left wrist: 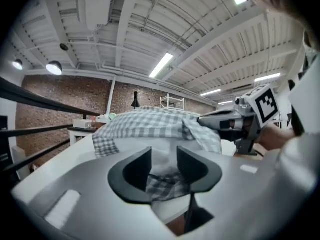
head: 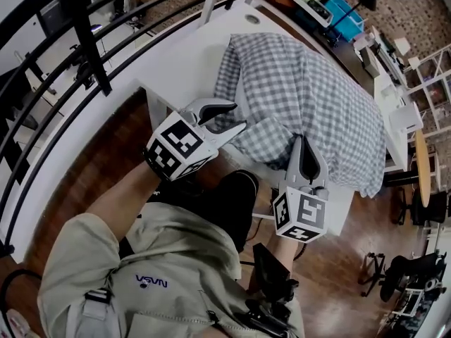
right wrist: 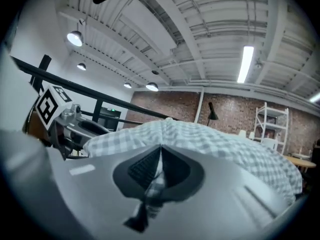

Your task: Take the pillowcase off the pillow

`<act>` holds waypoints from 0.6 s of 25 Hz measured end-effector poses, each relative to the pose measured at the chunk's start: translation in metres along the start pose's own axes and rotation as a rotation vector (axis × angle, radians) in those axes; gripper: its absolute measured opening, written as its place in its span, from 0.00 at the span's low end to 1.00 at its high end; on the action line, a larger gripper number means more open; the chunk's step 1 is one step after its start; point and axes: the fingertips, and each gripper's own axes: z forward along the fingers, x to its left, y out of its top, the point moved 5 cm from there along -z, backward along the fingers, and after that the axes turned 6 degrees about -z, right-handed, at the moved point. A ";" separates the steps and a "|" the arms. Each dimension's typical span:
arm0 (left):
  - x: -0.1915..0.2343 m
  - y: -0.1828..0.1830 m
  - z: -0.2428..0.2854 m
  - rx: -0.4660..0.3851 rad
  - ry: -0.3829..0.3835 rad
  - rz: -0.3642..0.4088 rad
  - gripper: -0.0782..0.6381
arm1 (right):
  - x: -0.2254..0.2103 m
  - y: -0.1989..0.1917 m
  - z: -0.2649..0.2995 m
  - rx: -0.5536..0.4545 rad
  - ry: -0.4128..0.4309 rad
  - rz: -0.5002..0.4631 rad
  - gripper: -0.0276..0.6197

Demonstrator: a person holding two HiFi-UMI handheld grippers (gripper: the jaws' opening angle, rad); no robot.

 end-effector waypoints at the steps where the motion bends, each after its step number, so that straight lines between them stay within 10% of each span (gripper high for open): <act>1: 0.001 -0.002 0.008 0.015 -0.023 -0.027 0.37 | 0.001 -0.001 0.000 -0.003 0.004 0.002 0.05; 6: 0.005 -0.012 0.028 0.066 -0.015 -0.059 0.29 | 0.011 -0.003 0.000 -0.011 0.014 -0.012 0.05; 8: 0.011 -0.006 0.019 0.022 0.003 -0.067 0.16 | 0.010 0.000 -0.002 -0.023 0.008 -0.023 0.05; 15: 0.036 0.032 -0.019 -0.105 0.037 -0.115 0.14 | -0.020 0.012 -0.011 -0.069 -0.076 -0.097 0.05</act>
